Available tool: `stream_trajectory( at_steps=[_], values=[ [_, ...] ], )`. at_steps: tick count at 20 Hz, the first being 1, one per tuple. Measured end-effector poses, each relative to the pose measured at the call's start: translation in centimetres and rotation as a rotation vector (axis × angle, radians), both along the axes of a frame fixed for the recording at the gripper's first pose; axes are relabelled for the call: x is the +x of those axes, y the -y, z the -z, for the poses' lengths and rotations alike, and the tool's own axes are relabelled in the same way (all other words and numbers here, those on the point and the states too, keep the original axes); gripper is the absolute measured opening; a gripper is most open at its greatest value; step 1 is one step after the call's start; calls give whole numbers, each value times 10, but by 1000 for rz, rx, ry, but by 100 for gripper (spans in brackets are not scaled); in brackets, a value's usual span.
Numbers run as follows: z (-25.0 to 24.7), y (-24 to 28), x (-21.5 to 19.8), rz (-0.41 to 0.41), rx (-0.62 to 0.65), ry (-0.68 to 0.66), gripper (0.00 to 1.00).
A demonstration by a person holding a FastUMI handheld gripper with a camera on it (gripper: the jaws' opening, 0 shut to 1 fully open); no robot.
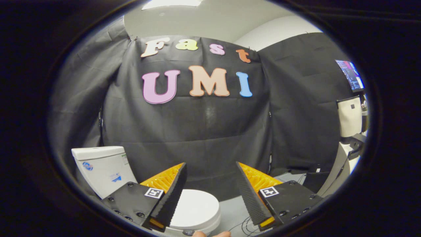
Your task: Open the toilet lid.
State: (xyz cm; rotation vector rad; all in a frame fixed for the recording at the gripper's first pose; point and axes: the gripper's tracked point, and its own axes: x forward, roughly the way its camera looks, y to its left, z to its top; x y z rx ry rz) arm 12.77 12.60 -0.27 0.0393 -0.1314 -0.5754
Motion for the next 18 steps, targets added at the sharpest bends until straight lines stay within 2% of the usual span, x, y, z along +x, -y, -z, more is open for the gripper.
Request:
stream_trajectory(
  at_steps=[3,7,12,18],
  values=[
    [3,-4,6,-38,39,7,90],
    [11,-3,8,-48,106,29,90],
    [32,0,15,-50,269,92,89],
    [76,4,18,-6,477,138,89]
  ],
)
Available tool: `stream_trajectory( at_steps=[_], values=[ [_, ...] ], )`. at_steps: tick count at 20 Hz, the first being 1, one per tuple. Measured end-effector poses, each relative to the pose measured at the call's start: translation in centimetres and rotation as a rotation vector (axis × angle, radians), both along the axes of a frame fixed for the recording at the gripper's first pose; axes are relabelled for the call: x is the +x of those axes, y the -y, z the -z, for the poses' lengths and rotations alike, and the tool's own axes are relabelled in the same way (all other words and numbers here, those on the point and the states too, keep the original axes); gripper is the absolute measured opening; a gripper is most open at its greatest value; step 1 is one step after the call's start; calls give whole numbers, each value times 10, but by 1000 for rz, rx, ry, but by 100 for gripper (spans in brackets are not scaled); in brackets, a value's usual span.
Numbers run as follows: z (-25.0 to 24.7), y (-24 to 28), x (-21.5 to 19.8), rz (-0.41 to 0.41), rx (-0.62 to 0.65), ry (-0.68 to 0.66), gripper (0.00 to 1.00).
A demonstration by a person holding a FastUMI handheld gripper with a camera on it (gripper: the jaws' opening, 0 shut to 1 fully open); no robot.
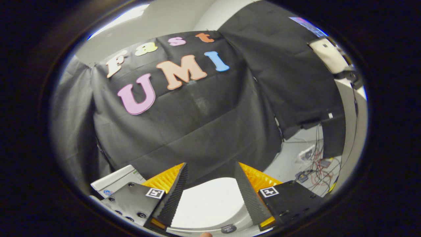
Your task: Open the toilet lid.
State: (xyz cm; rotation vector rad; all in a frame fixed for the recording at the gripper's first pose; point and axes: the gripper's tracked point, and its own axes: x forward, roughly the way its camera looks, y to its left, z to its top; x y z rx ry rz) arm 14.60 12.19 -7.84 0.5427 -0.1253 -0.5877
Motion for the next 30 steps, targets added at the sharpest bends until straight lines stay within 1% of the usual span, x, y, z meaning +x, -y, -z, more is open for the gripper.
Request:
stream_trajectory(
  at_steps=[3,6,9,10,11,12,15,16,20,22,28,30],
  values=[
    [22,-4,4,2,80,25,89],
    [53,-8,2,18,180,18,88],
    [83,-13,-3,65,300,34,87],
    [93,-17,-6,82,333,38,85],
    [106,-22,-9,101,369,33,83],
    [117,-26,-12,118,397,22,83],
    [153,-42,-19,160,489,-18,69],
    [161,-50,-22,167,507,-29,65],
    [188,-67,-25,170,565,-83,65],
    [203,-76,-26,158,599,-115,65],
    [225,-81,-25,157,688,-104,65],
    [226,-79,-22,155,697,-83,56]
  ],
)
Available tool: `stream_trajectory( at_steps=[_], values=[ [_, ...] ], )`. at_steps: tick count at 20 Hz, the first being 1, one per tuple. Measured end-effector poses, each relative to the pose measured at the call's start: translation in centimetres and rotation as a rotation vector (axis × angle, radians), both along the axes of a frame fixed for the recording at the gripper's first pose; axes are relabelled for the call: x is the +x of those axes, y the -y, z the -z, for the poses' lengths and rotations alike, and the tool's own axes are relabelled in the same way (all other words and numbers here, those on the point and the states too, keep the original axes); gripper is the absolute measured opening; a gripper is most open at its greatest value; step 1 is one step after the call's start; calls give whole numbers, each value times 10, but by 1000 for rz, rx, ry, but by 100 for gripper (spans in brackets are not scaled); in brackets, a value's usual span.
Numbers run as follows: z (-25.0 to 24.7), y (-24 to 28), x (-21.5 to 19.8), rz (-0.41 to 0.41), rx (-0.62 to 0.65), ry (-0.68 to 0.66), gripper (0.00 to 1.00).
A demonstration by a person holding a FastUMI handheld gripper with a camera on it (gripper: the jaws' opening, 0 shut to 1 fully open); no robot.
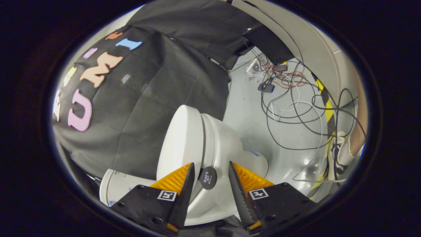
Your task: Open the toilet lid.
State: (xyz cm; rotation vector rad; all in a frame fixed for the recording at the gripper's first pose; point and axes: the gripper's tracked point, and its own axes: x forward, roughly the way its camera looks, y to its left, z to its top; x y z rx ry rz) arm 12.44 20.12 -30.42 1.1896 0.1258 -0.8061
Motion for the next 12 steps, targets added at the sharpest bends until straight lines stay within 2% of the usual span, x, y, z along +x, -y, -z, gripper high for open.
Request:
stream_trajectory(
  at_steps=[4,6,8,9,11,12],
  values=[
    [4,-7,9,-7,82,59,39],
    [7,-7,15,-16,72,56,30],
    [11,-13,18,-45,77,16,30],
    [24,-14,26,-56,96,-4,25],
    [14,-13,14,-42,98,-20,15],
    [13,-13,15,-38,93,-26,15]
  ],
)
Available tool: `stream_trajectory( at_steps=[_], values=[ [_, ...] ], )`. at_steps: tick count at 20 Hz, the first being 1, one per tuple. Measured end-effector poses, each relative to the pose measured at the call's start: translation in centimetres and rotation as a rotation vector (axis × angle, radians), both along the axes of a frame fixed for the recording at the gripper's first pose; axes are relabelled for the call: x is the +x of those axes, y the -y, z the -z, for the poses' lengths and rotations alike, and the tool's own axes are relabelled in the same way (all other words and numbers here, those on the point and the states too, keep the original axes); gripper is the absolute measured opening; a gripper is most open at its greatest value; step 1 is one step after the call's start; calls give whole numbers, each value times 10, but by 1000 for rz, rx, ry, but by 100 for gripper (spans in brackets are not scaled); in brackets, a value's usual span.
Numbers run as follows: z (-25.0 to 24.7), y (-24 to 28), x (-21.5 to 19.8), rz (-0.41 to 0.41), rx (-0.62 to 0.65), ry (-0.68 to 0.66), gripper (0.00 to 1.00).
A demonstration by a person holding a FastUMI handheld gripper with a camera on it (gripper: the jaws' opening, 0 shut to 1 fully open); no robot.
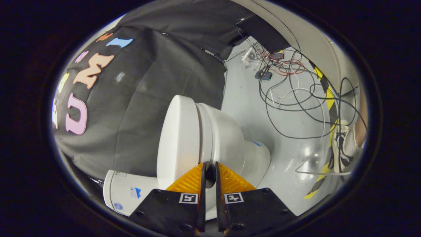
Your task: Open the toilet lid.
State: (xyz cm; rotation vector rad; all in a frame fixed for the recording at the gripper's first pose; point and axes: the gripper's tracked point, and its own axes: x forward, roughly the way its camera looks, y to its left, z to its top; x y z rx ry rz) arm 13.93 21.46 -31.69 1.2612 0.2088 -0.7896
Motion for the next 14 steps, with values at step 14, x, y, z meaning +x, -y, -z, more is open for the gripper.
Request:
stream_trajectory(
  at_steps=[14],
  values=[
    [-50,-3,3,-79,-180,-15,8]
  ],
)
